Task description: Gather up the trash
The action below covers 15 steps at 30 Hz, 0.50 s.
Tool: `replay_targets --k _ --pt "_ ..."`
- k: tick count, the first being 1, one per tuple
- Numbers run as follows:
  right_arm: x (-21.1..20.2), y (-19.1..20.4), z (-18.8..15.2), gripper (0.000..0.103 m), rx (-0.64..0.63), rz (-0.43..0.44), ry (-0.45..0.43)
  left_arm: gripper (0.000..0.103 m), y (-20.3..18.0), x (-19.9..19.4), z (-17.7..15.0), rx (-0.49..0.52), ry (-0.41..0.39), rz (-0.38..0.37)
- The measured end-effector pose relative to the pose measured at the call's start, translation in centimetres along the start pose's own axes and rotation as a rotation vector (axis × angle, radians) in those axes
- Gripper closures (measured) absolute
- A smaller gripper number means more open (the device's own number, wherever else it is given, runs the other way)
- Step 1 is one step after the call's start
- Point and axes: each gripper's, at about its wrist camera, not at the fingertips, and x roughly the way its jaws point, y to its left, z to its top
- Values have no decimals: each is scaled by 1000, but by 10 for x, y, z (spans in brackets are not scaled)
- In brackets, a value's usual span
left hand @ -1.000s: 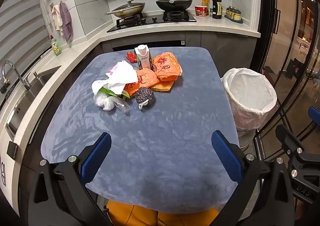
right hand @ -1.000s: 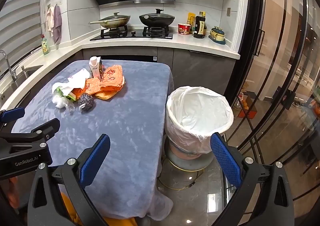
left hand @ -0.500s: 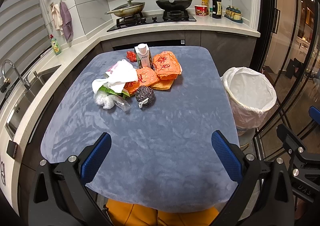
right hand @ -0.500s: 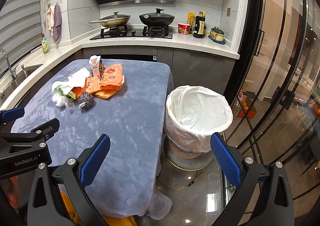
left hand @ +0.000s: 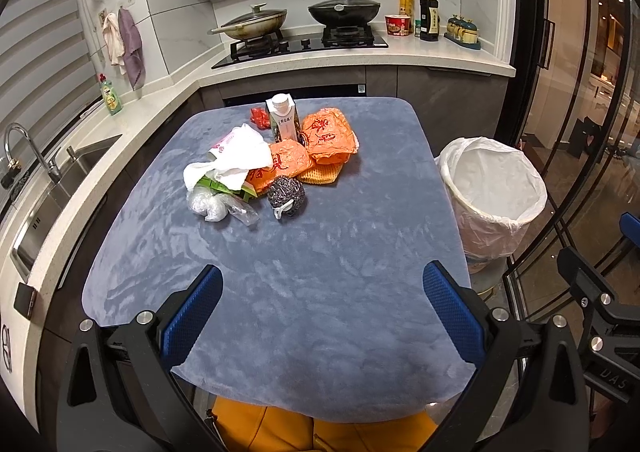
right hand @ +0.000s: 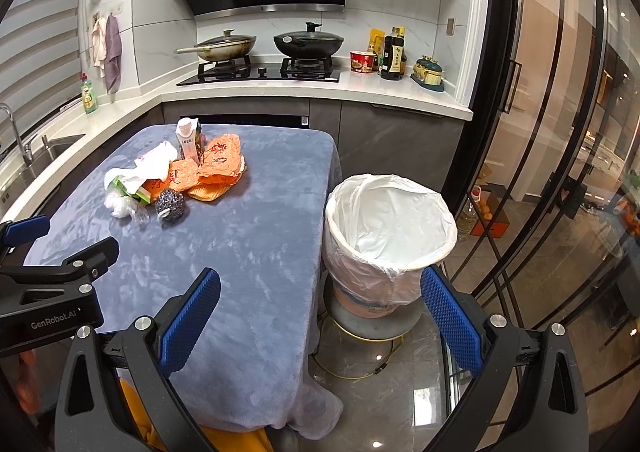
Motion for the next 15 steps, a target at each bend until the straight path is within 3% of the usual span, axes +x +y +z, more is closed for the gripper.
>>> replay_targets --k 15 --pt "-3 -1 1 7 0 1 -2 7 0 -1 0 0 -1 -1"
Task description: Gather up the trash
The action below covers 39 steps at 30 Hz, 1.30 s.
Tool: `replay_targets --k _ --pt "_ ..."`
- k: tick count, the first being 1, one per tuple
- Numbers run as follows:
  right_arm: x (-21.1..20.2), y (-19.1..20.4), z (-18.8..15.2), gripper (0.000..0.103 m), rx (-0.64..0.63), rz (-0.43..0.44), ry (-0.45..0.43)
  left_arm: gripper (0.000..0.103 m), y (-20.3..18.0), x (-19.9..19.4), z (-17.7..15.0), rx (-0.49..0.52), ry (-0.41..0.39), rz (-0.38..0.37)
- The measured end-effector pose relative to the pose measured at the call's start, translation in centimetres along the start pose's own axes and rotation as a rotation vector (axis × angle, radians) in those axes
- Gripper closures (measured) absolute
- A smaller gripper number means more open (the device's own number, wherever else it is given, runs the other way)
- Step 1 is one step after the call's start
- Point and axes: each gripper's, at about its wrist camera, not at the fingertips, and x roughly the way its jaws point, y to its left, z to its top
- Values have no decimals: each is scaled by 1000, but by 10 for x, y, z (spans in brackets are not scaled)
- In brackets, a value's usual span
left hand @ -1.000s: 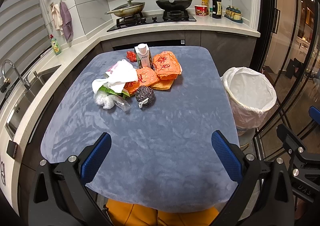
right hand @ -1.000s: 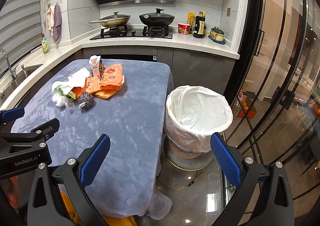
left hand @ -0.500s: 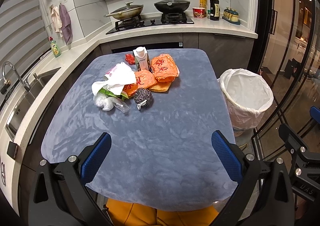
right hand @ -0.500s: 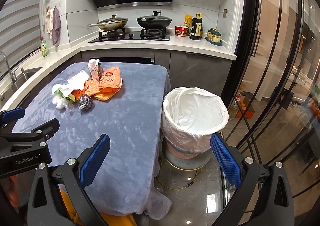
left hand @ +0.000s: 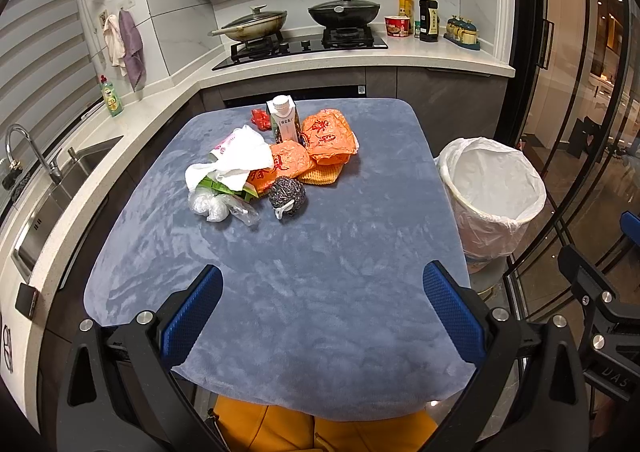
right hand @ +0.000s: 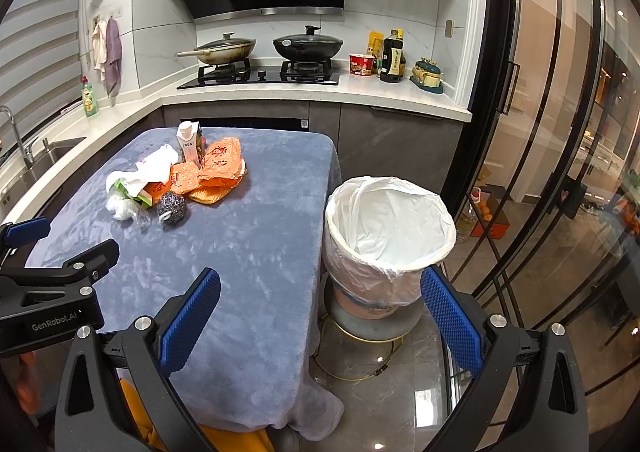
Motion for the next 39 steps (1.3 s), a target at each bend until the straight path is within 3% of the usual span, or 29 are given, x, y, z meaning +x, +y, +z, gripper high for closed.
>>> replay_targets --k 39 --pt "-6 0 3 7 4 -9 -2 7 -1 0 -1 1 1 0"
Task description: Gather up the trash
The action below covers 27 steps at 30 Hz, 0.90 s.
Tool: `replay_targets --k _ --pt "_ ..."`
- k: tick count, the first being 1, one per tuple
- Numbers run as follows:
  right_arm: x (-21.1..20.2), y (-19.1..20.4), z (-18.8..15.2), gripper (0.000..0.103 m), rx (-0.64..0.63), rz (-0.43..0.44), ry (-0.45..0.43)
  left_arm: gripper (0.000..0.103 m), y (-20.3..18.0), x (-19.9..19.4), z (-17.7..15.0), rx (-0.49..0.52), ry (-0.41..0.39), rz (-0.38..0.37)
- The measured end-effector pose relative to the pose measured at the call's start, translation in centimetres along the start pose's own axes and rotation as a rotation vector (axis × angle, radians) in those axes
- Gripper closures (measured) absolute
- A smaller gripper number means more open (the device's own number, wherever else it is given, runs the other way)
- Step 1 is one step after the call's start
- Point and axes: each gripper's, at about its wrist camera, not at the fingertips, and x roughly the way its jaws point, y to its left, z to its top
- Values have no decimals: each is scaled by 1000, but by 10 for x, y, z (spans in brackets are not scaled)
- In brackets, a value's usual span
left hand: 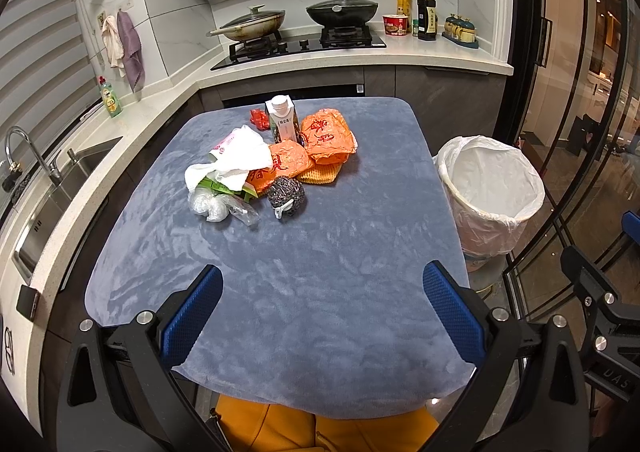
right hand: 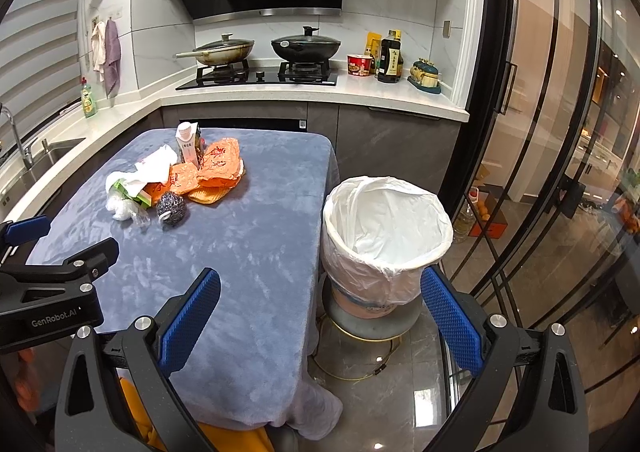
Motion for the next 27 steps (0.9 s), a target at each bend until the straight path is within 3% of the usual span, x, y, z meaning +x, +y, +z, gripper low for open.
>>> replay_targets --k 8,16,22,27 --pt "6 -1 0 7 8 -9 9 7 4 -2 1 -4 15 -12" --pt "22 9 0 7 8 -15 28 7 20 20 4 -43 35 -22" --pt "53 28 9 7 6 -3 42 7 57 46 12 -126 14 -26" --pt "88 51 23 7 0 20 46 7 99 84 23 -204 52 2"
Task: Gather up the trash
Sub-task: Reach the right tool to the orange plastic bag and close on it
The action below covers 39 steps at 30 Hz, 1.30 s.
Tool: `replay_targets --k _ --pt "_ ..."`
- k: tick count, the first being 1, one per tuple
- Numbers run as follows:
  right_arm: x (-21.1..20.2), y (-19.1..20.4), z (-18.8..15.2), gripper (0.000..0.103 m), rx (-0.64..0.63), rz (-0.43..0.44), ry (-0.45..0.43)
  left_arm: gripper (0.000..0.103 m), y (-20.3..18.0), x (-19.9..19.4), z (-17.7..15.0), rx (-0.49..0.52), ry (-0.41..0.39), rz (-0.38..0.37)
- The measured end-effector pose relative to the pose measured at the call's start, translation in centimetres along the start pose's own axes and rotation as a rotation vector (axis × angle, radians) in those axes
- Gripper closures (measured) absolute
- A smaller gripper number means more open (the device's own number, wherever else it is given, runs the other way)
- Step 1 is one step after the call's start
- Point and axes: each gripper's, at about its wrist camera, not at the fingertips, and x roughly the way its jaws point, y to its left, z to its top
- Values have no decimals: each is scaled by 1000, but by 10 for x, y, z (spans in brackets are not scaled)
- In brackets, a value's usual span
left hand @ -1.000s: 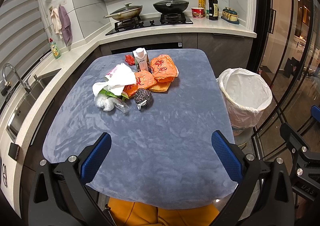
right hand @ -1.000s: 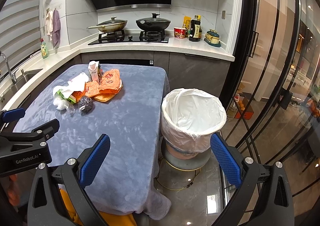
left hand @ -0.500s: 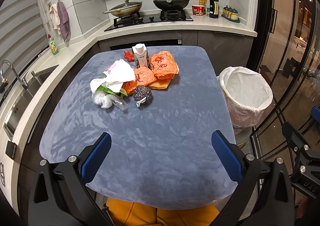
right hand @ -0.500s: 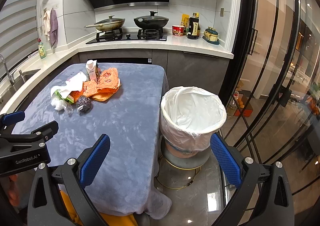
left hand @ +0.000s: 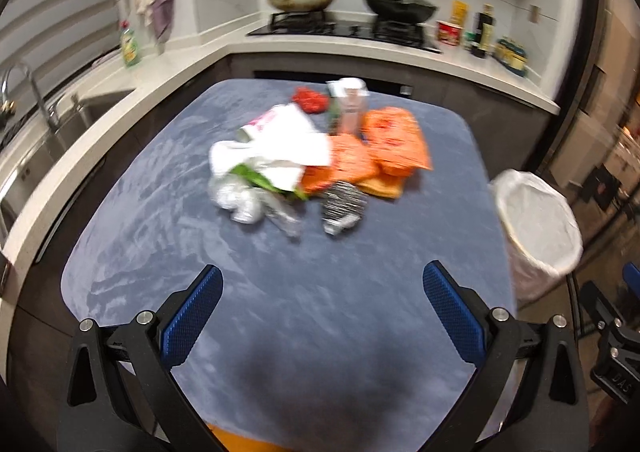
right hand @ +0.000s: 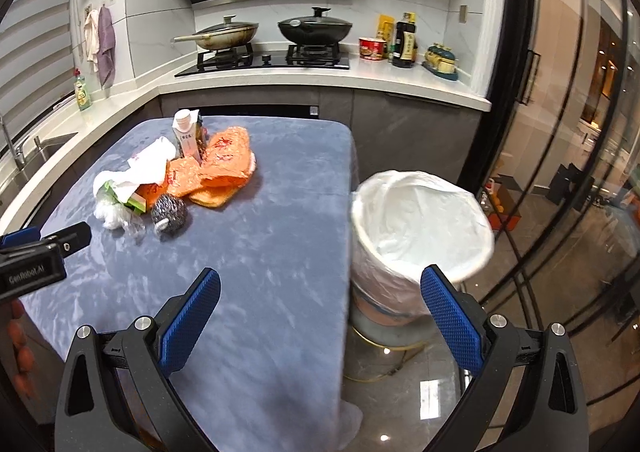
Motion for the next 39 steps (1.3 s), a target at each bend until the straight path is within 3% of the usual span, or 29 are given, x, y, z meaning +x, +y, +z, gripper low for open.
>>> replay_targets --k 5,10,19,25,28,32,33,35,36,39 --pt "47 27 26 7 9 49 0 7 37 38 28 -47 20 15" --pt "93 53 52 7 -1 71 0 7 54 65 55 -12 -4 42" --pt "179 84 98 8 8 106 22 7 94 120 96 -48 2 18" --pt "229 91 117 16 40 138 54 7 109 150 108 -49 21 -8" --pt "249 96 119 28 32 152 84 7 113 164 109 -46 44 -32" --pt "260 105 115 69 -2 189 127 7 120 177 111 -71 64 -83" --pt "259 107 114 74 -12 190 128 7 122 179 112 -80 68 -98" --pt "255 110 109 97 -35 186 119 7 123 182 112 -87 71 -106" --pt "250 110 107 102 -37 184 112 7 123 182 112 -89 70 -111" --pt "238 105 106 102 -13 193 94 7 121 181 110 -82 64 -127"
